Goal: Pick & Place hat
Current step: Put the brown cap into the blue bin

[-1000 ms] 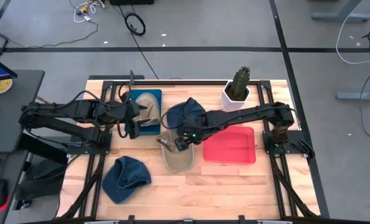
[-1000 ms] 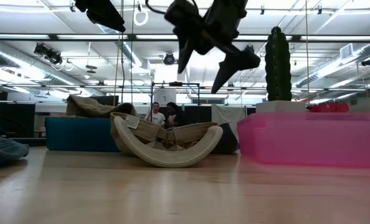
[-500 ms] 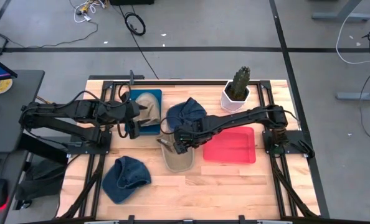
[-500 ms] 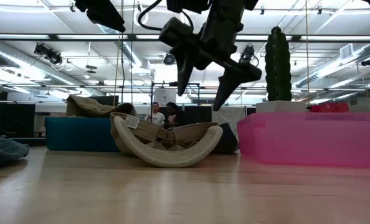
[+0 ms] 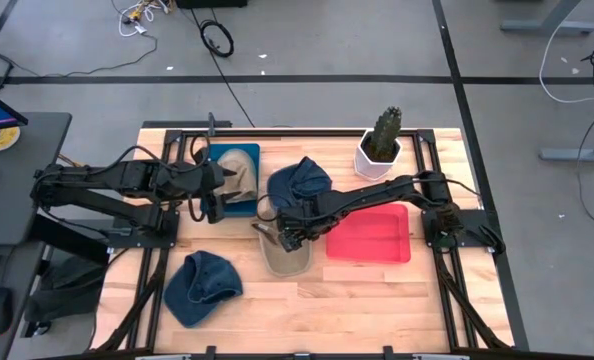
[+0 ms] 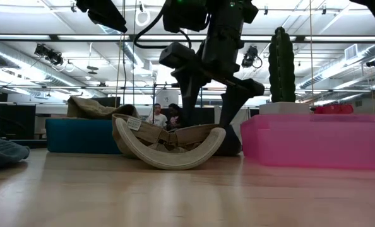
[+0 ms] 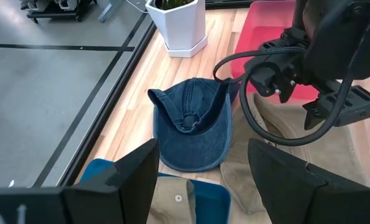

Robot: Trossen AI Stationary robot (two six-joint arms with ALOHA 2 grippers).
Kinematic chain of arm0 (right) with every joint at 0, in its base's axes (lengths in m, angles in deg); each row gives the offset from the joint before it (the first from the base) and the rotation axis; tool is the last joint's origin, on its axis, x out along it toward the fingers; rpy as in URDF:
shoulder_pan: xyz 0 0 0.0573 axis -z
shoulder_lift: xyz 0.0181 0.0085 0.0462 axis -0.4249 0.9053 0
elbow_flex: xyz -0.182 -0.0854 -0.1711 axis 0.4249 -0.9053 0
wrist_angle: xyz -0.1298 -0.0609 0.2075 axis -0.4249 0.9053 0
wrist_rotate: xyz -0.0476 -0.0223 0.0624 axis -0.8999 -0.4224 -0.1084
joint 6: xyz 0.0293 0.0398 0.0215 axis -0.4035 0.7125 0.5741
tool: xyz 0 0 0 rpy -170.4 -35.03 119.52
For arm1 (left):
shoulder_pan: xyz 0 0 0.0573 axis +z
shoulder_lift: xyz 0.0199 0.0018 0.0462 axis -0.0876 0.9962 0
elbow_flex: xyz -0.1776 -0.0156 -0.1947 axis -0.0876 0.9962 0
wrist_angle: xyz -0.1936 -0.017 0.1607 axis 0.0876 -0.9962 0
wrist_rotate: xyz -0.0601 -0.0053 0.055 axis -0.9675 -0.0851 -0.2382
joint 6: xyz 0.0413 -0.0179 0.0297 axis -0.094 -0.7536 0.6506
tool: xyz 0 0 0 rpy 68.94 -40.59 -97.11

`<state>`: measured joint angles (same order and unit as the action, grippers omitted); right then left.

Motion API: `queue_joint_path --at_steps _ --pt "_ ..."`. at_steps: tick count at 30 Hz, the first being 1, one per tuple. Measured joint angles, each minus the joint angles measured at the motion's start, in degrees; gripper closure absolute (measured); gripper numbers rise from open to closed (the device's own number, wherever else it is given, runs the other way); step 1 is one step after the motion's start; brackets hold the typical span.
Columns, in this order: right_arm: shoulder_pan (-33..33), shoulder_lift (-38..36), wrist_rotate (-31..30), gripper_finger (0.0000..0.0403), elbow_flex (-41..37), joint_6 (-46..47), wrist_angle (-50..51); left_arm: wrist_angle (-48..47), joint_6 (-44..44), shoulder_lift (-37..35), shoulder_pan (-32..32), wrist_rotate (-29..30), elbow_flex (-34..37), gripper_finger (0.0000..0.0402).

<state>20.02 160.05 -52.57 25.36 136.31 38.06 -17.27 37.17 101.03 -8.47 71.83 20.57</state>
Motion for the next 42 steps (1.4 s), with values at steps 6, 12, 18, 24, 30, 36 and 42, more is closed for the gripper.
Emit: queue_joint_path --at_steps 6,12,18,24,30,36,42 --pt "0.00 0.00 -2.22 0.0095 0.00 -0.60 -0.01 0.02 -0.01 0.00 0.00 -0.01 0.00 0.0154" --pt "0.00 0.00 -2.74 0.0140 0.00 -1.83 -0.02 0.02 -0.01 0.00 0.00 -0.01 0.00 0.0154" --pt "0.04 0.00 -2.74 0.0164 -0.01 -2.41 0.00 0.02 -0.03 0.00 0.00 -0.01 0.00 0.0154" --pt "0.04 0.00 -2.61 0.0134 -0.02 -2.32 0.00 0.02 -0.03 0.00 0.00 -0.01 0.00 0.0154" --pt "0.28 0.00 -2.37 0.0092 -0.02 -2.52 0.04 0.02 -0.05 0.00 0.00 -0.01 0.00 0.0154" --pt "1.53 0.33 -2.30 0.0085 -0.02 -3.17 -0.02 0.02 -0.04 0.00 -0.01 -0.01 0.00 0.0154" --pt "2.50 2.93 0.08 0.0087 -0.13 -5.20 -1.14 0.10 -0.05 0.00 -0.01 -0.01 0.02 0.0154"
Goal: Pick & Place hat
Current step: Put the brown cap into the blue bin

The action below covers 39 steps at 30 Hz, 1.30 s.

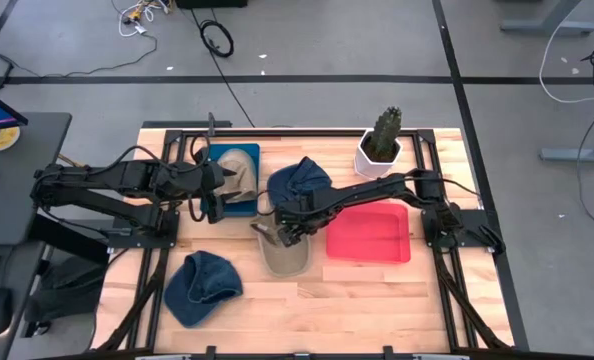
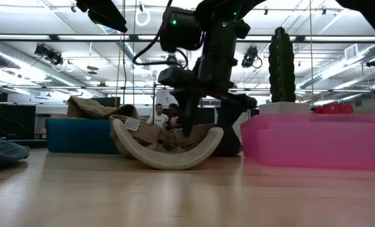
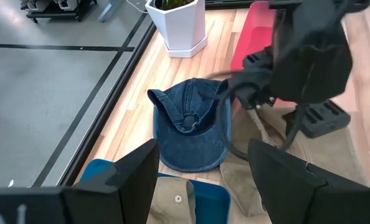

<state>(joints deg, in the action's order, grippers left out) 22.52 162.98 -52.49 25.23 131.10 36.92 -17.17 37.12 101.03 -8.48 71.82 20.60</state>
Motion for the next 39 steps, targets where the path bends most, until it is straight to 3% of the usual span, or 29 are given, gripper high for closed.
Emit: queue_joint_path --at_steps 5,9,13,19,33,39 --pt "-0.11 0.34 -0.18 0.0094 0.09 0.61 -0.68 0.05 0.00 -0.02 0.01 0.02 0.02 0.0154" --pt "-0.03 0.35 -1.34 0.0136 0.09 0.70 -1.02 0.01 -0.01 -0.02 0.00 0.02 0.04 0.0154" --pt "-0.08 0.35 -1.72 0.0219 0.09 0.68 -1.19 0.00 -0.01 -0.02 0.01 0.02 0.04 0.0154" --pt "-0.07 -0.02 0.02 0.0380 0.09 -1.95 -2.19 -0.01 0.00 -0.02 0.05 0.02 0.04 0.0154" --pt "-1.53 -12.61 -5.59 0.0394 0.09 -3.76 -0.68 2.24 0.57 -0.02 0.05 1.81 0.03 0.0154" --pt "-3.39 -20.56 -13.06 0.0396 0.09 -7.95 -0.72 8.51 0.50 -0.02 0.05 1.77 0.02 0.0154"
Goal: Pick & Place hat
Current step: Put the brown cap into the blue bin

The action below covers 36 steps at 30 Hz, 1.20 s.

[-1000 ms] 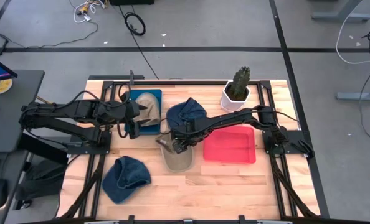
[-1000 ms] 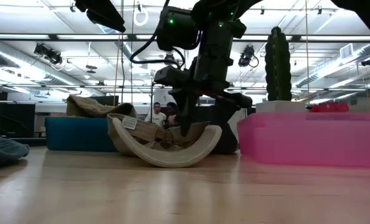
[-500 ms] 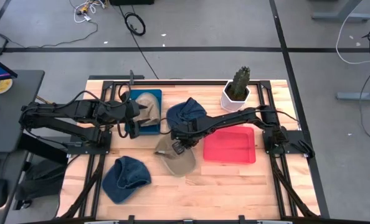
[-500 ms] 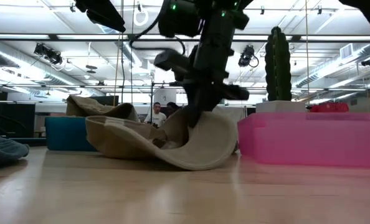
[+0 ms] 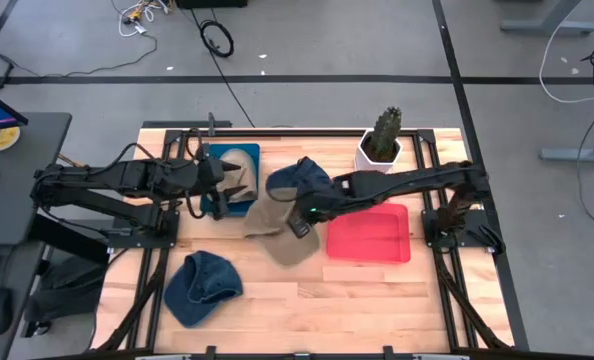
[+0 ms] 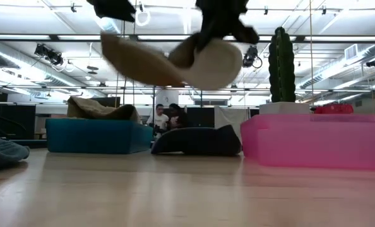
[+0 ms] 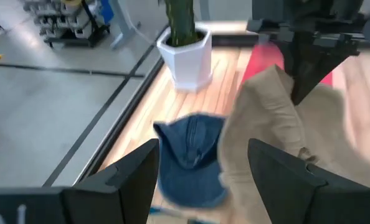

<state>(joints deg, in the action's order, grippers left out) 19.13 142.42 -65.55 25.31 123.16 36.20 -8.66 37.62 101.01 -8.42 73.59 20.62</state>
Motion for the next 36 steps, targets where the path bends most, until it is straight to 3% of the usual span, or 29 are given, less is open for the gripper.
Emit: queue_joint_path --at_steps 8,16,22,29,36 --pt "-2.00 -7.09 -15.78 0.0396 0.00 -15.27 -2.40 13.57 -6.01 0.00 0.02 -6.14 0.00 0.0154" --pt "-2.72 -7.76 -16.20 0.0396 0.00 -31.32 -8.91 14.06 -21.04 0.66 3.54 -7.05 -0.04 0.0154" --pt "-2.96 -7.76 -15.91 0.0396 0.00 -37.97 -10.31 14.13 -25.05 2.51 5.22 -9.51 -0.29 0.0154" --pt "-3.00 -7.89 -15.92 0.0396 0.00 -41.51 -10.62 5.44 -21.74 8.18 5.14 -13.23 -9.91 0.0154" --pt "-3.07 -10.52 -23.33 0.0396 0.00 -43.42 -12.77 -10.22 -14.81 14.82 6.07 -11.78 -26.70 0.0154"
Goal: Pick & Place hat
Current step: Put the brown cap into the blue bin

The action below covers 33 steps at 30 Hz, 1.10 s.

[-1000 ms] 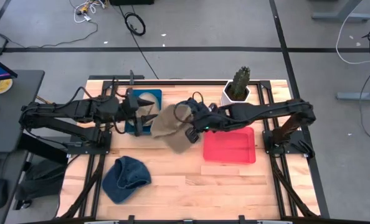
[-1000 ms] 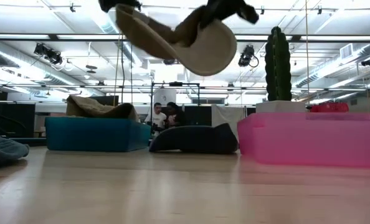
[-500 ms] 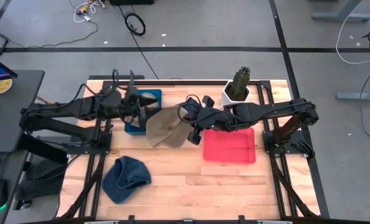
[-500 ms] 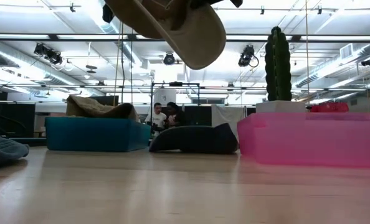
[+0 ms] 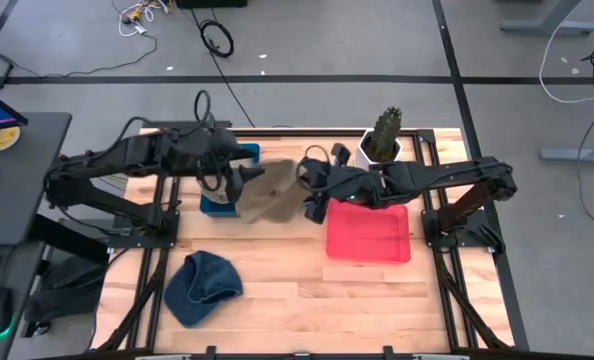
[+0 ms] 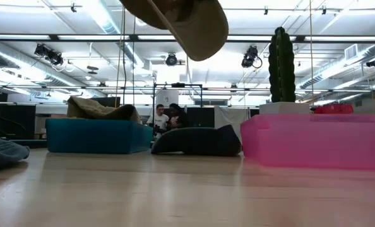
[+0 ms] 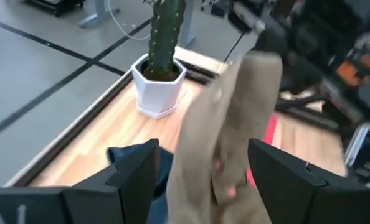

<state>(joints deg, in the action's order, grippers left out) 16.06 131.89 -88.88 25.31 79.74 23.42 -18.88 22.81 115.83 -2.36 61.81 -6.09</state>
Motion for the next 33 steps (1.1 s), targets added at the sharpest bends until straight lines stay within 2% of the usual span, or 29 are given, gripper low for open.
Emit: queue_joint_path --at_steps 9,16,21,24,33 --pt "0.00 -3.83 -10.10 0.0396 0.02 -4.70 -10.15 -7.87 8.30 5.42 1.80 1.96 -19.29 0.0154" --pt "-0.20 -4.62 -12.86 0.0396 0.11 -14.33 -21.48 -8.43 13.95 8.25 1.78 4.13 -29.41 0.0154" --pt "-0.42 -4.48 -14.97 0.0396 0.11 -23.00 -27.59 -9.29 14.74 9.59 1.78 4.33 -31.35 0.0154" --pt "-0.39 -4.40 -14.94 0.0396 0.11 -26.47 -29.28 -11.61 15.84 10.18 1.78 7.05 -31.17 0.0154" --pt "-0.04 -4.18 -15.03 0.0396 0.11 -26.67 -28.80 -12.01 24.98 12.60 1.78 12.40 -31.19 0.0165"
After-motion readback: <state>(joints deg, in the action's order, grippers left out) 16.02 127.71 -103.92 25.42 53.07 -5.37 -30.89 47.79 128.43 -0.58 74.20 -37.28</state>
